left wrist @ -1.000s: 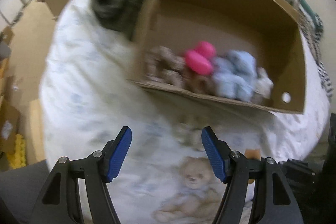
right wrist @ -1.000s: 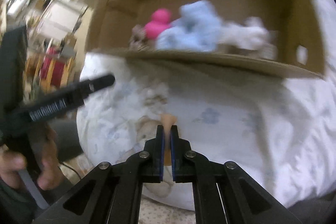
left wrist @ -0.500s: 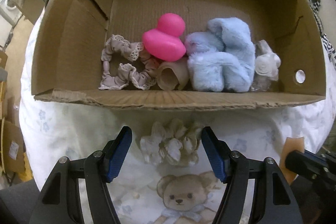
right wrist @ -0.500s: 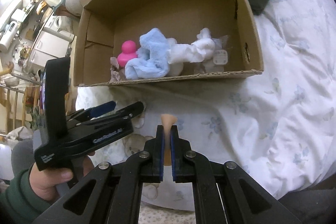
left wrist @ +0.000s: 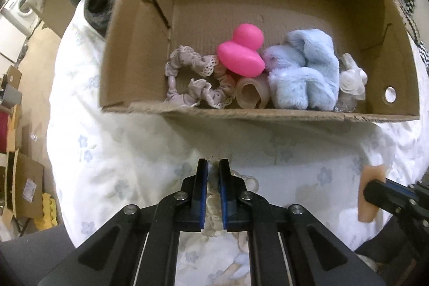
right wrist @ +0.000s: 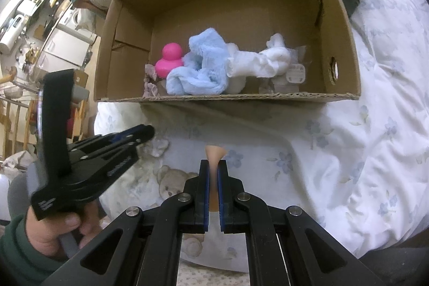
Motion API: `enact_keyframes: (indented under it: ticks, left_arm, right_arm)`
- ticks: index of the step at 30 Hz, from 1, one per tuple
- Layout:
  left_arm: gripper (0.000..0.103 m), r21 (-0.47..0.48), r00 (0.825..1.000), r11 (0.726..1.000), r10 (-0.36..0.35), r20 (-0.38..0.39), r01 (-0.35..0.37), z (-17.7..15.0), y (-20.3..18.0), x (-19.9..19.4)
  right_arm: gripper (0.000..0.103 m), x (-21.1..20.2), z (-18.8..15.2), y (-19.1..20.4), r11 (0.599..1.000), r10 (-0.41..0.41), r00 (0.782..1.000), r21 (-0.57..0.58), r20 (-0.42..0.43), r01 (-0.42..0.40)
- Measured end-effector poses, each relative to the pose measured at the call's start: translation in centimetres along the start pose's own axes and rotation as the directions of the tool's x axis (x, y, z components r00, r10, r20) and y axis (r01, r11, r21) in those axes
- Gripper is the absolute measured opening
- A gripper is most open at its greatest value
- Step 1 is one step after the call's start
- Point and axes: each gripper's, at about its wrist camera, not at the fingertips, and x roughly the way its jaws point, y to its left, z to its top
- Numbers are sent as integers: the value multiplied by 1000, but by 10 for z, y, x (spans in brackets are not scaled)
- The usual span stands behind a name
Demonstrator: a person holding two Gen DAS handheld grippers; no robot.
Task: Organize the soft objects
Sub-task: 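Grasp the lace scrunchie with the left tool while the right tool grasps the tan sponge, then carry the scrunchie and tan sponge over the box with both tools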
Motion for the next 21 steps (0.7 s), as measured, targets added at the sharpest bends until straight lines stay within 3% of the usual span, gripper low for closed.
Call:
enact_keyframes:
  ticks: [15,21]
  left_arm:
    - [8,-29,999,999,35,26,-34,-17,18,-31]
    - [8,-41,996,998,45,78,-42,-23,21,-52]
  right_arm:
    - [7,1,-2,0,1000,-13,1000,-7,0,13]
    - [7,-1,-3,3,1000,-2,1000,-13,6,3]
